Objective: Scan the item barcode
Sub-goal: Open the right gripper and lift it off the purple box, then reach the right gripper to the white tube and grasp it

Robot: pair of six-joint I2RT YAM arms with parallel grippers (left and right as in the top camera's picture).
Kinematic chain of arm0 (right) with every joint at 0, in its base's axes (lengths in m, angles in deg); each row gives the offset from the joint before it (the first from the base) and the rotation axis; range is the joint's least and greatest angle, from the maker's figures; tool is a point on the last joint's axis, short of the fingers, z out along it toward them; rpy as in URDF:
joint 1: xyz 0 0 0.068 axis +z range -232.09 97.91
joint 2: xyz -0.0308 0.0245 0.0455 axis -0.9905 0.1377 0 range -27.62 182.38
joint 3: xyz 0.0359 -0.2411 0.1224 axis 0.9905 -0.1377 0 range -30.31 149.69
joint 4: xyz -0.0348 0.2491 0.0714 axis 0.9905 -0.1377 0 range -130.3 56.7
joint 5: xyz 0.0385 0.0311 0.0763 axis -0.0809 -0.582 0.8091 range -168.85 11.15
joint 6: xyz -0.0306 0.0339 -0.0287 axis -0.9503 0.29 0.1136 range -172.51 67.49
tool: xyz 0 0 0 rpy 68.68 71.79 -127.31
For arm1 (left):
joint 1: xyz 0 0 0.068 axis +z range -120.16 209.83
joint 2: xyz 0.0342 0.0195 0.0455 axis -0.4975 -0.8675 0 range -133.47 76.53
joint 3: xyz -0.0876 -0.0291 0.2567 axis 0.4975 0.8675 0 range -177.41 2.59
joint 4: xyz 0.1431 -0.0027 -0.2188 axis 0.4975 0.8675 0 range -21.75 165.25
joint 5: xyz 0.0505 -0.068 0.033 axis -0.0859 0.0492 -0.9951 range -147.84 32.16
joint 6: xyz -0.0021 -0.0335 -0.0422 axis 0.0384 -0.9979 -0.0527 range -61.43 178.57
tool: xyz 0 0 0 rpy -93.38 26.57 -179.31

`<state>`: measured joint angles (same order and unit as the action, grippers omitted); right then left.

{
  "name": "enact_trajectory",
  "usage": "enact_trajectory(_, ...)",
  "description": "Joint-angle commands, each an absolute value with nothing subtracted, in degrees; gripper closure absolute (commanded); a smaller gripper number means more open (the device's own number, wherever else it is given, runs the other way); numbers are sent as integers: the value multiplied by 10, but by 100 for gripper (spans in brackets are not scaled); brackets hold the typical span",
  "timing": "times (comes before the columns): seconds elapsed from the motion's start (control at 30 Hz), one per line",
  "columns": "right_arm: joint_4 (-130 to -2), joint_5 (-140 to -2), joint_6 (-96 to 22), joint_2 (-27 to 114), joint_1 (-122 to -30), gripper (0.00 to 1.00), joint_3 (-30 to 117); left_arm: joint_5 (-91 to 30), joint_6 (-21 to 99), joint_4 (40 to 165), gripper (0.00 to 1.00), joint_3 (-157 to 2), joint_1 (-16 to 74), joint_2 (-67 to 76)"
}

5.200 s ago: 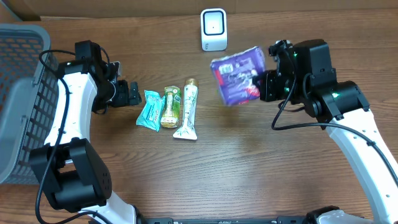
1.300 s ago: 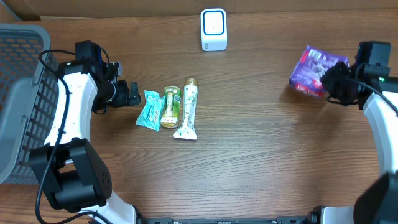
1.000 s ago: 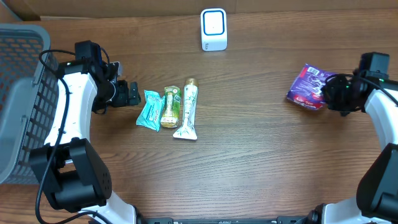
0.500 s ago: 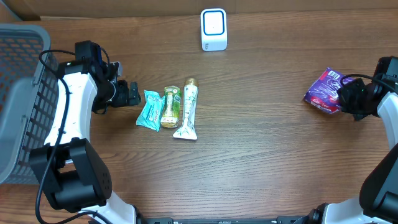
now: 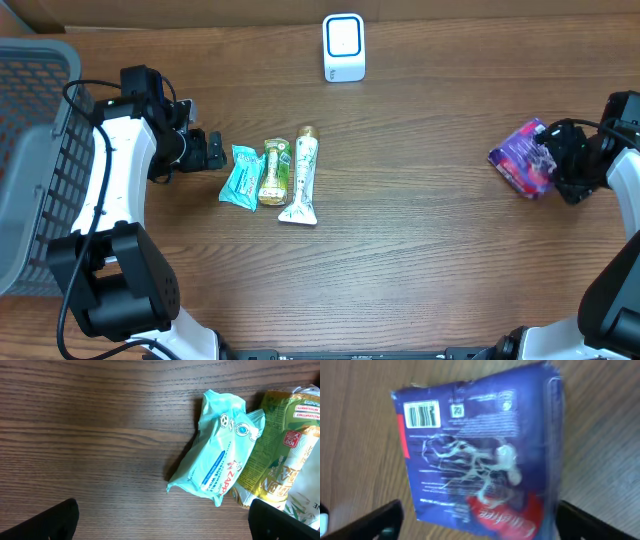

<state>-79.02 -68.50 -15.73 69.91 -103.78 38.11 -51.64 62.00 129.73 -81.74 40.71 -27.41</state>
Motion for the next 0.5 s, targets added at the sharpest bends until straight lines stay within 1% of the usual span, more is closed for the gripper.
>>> enact_trajectory(0.0,-818,-681,-178,687,-1036,0,425,-516,630,1297,0,-815,403,-263)
enact_trajectory(0.13,-869,-665,-208,653,-1021,0,495,-516,630,1297,0,-815,403,-263)
enact_trajectory(0.23,-875,-569,-246,626,-990,0,523,-516,631,1297,0,-815,403,-263)
enact_trajectory(0.27,-869,-507,-257,616,-965,0,524,-516,631,1297,0,-815,403,-263)
enact_trajectory(0.33,-862,-452,-261,615,-929,0,524,-516,631,1297,0,-815,403,-263)
enact_trajectory(0.47,-813,-432,-260,624,-830,0,508,-516,631,1297,1,-815,403,-263)
